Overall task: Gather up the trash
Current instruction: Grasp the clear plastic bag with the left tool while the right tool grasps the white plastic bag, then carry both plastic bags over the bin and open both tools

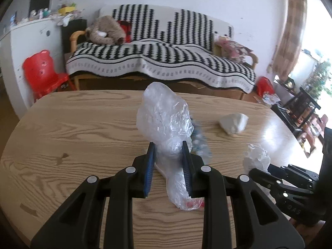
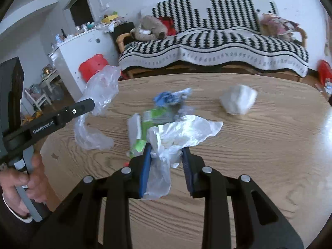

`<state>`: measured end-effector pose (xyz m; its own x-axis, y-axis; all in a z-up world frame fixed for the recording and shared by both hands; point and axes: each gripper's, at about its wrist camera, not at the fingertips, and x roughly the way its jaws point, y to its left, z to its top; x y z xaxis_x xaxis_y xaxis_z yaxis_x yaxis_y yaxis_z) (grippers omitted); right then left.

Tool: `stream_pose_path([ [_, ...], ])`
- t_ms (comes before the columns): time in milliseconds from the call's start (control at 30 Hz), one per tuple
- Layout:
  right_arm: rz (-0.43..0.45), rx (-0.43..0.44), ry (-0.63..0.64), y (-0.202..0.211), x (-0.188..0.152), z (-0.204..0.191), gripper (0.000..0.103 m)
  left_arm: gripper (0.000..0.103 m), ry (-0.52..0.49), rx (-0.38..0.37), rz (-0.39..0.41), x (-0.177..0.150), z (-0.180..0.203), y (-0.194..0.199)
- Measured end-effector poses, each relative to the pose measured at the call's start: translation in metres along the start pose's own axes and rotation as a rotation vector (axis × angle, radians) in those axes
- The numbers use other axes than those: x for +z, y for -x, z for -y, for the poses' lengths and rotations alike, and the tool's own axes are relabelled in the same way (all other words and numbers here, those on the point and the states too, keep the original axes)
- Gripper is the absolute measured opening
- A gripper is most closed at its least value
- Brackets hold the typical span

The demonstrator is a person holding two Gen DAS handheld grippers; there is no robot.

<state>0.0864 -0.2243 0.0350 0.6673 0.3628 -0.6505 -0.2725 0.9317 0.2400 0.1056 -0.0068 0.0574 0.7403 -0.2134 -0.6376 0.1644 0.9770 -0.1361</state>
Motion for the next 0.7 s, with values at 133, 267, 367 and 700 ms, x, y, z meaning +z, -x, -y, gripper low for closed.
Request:
stream_pose_path([
  [133,0.024,-0.061,-0.034,0.032,-0.01,0.032,0.029,0.024,-0.051,-0.058,-0.01,-0.003,0.044,-0.004],
  [267,0.054,-0.123,-0.084,0.071,-0.026,0.071,0.029,0.024,-0.107,-0.132,-0.037,-0.013,0.094,-0.009],
  [367,0.073,-0.168,-0.125,0.097,-0.036,0.098,0.029,0.024,-0.17,-0.189,-0.056,-0.023,0.138,-0.009],
  [700,0.128,-0.339,-0.292,0.195,-0.101,0.2,0.029,0.024,-0.374,-0.414,-0.148,-0.075,0.294,-0.011],
])
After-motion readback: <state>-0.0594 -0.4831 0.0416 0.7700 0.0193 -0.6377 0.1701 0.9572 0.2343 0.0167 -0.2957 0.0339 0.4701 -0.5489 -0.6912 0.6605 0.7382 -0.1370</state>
